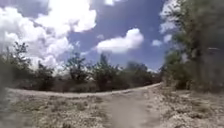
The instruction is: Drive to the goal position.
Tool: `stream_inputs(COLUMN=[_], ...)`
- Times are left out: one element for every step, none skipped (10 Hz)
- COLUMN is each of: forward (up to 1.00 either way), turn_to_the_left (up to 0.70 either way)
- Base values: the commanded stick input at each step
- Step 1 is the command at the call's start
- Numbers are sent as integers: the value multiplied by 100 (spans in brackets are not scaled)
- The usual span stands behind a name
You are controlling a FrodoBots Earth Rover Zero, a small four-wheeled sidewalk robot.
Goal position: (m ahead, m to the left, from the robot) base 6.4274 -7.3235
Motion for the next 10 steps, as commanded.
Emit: stream_inputs(forward=[100, 100, 100, 100, 100, 100, 100, 100, 100, 100], turn_to_the_left=[0, 0, 0, 0, 0, 0, 0, 0, 0, 0])
